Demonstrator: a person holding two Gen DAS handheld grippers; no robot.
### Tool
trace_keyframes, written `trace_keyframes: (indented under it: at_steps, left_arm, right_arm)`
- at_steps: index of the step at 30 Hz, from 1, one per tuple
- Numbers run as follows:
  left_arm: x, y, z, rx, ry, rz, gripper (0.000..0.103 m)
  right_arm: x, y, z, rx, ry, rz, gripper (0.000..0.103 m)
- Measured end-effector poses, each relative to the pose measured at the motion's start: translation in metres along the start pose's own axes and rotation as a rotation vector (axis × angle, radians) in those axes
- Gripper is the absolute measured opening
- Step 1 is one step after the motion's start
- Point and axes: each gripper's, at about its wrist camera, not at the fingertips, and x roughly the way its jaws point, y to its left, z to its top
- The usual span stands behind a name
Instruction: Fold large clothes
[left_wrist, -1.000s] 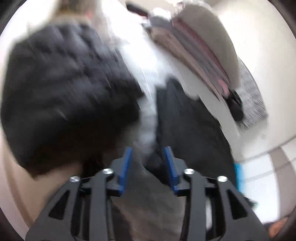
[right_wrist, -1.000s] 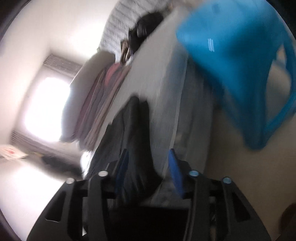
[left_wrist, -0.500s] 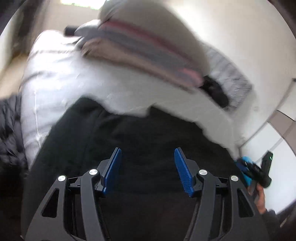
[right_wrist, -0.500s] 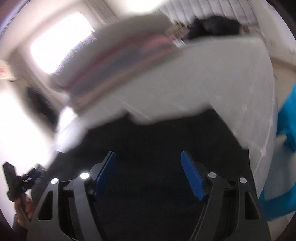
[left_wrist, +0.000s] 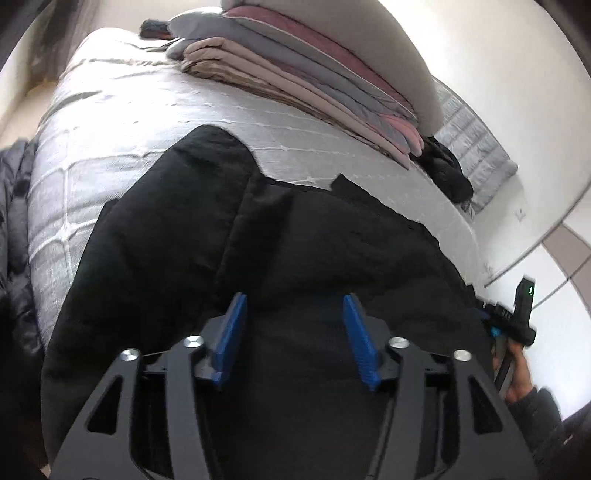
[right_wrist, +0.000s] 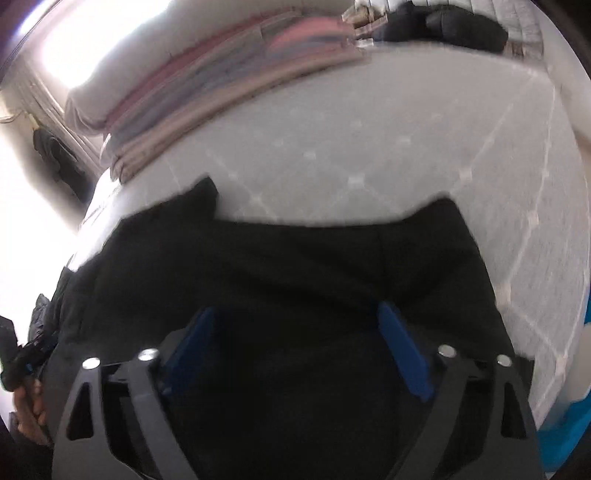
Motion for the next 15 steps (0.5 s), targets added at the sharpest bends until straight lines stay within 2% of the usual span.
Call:
trace_keyframes:
  at_steps: [2, 4, 7, 9, 11, 13, 15]
  left_arm:
    - [-0.001, -0.011, -0.003, 0.039, -0.007, 0.03, 0.065]
    - [-0.006, -0.02, -0.006, 0.074, -0.014, 0.064, 0.074]
    - [-0.026, -0.031, -0.018, 0.126, -0.035, 0.12, 0.078]
    - [-0.041, -0.034, -0.028, 0.145, -0.037, 0.148, 0.079]
    - [-0.059, -0.031, -0.039, 0.132, -0.033, 0.15, 0.08]
    - [-0.079, -0.025, -0.052, 0.1, -0.026, 0.14, 0.083]
    - [-0.104, -0.009, -0.066, 0.024, -0.019, 0.097, 0.084]
  right_arm:
    - [-0.009, 0.004, -0.002, -0.01, 0.001, 0.001, 0.088]
    - [-0.03, -0.004, -0.011, 0.035, -0.015, 0.048, 0.088]
    - [-0.071, -0.022, -0.035, 0.133, -0.064, 0.124, 0.088]
    - [-0.1, -0.035, -0.057, 0.183, -0.093, 0.12, 0.088]
    - [-0.129, -0.059, -0.086, 0.242, -0.112, 0.109, 0.088]
    - [-0.141, -0.077, -0.109, 0.302, -0.111, 0.081, 0.088]
    - [-0.154, -0.101, -0.138, 0.384, -0.095, 0.072, 0.088]
